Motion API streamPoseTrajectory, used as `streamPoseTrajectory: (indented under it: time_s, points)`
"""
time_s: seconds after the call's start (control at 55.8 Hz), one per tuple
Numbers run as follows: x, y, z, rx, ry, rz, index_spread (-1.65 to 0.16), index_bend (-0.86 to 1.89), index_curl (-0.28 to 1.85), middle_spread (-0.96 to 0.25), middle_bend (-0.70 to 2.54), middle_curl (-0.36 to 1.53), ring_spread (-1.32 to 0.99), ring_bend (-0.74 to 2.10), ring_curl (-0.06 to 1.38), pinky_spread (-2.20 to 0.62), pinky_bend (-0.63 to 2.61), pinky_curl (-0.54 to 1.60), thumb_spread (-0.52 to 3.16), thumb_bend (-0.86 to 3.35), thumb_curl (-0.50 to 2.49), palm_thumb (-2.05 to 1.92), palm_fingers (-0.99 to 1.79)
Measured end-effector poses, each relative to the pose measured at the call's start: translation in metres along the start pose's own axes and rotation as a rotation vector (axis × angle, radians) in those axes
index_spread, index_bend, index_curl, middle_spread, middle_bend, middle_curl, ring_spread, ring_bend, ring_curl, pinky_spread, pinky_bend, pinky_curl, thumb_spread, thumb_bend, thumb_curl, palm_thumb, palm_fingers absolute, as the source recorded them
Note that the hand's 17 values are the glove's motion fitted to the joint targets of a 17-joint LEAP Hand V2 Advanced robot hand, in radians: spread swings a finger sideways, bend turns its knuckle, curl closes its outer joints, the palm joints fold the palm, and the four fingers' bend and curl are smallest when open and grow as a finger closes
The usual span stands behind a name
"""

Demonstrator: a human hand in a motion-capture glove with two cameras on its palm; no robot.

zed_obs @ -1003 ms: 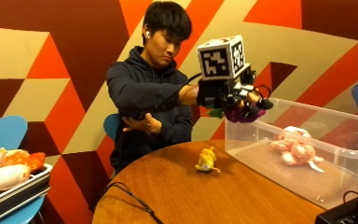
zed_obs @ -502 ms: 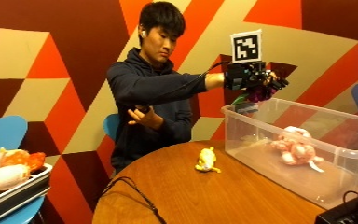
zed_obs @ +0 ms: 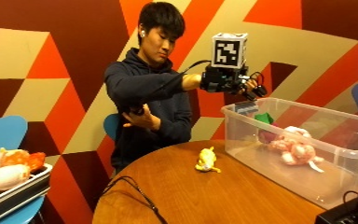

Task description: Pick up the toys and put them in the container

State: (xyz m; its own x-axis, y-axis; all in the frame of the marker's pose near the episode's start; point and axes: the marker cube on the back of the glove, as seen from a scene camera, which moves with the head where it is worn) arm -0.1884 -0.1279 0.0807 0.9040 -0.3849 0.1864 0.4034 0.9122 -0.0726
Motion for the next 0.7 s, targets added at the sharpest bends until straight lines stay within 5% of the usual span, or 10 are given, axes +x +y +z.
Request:
streamPoseTrajectory:
  time_s: [0.305,0.699]
  points:
    - [0.074,0.077,0.048,-0.178,0.055,0.114,-0.24,0.15,0.51,-0.08,0.18,0.51,-0.11,0.20,0.31,-0.01,0.69,0.38,1.19,-0.01,0.41,0.17,-0.08]
    - [0.090,0.066,0.181,-0.438,0.062,0.073,-0.32,0.26,0.49,-0.03,0.09,0.34,-0.05,0.11,0.23,0.01,0.66,0.37,1.26,0.08,0.41,0.46,-0.20]
